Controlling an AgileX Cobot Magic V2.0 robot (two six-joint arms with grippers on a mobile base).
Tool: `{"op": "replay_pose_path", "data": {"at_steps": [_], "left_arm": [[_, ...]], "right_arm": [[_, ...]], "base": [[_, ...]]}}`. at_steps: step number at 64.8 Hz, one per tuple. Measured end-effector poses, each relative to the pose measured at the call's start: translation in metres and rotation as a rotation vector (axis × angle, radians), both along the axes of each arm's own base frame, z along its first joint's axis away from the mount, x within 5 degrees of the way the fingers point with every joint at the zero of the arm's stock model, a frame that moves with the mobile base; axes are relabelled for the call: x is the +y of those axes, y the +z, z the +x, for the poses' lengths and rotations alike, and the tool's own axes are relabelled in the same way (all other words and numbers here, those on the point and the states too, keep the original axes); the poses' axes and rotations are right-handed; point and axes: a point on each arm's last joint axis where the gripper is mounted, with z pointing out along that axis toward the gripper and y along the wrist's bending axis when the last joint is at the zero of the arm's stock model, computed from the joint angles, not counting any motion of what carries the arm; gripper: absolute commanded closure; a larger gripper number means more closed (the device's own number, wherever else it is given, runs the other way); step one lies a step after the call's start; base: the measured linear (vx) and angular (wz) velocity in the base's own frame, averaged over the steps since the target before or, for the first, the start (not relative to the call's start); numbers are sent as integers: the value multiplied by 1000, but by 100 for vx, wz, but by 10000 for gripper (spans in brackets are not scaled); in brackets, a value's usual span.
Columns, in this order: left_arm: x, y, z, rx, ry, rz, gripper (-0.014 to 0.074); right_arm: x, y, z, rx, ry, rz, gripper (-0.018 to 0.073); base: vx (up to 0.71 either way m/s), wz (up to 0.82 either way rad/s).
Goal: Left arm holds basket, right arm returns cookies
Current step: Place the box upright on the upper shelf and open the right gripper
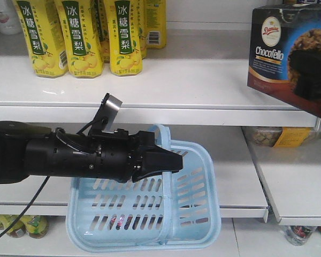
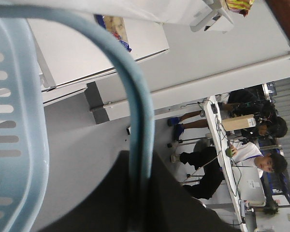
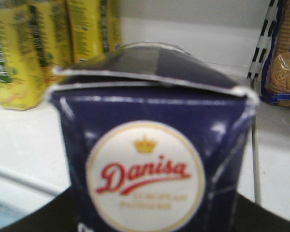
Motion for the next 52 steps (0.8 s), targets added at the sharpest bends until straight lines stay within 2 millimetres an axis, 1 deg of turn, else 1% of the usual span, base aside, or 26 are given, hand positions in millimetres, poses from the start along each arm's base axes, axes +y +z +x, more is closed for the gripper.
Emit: {"op": "replay_pose_path", "data": {"at_steps": [2,9,17,20,24,39,45,52], "left_arm": [[0,0,0,0,0,0,599],[0,0,0,0,0,0,599],[0,0,0,0,0,0,599],[0,0,0,0,0,0,599],[0,0,0,0,0,0,599],[0,0,0,0,0,0,599],[0,0,0,0,0,0,599],[0,0,0,0,0,0,599]], "right_arm": [[0,-3,11,15,-15,6,419],[-5,-3,38,16,-69,35,419],[-8,0,60,-16,-107,51,419],[-7,-3,68,-15,-113,51,419],[-7,-5,77,-19,-120,52,419],[-5,-34,114,3,-150,44,415],[-5,-39,124,-12,-163,45,405],[-5,-44,132,-29,-173,38,361]], "base": [[0,0],[0,0],[0,0],[0,0],[0,0],[0,0],[0,0],[0,0]]}}
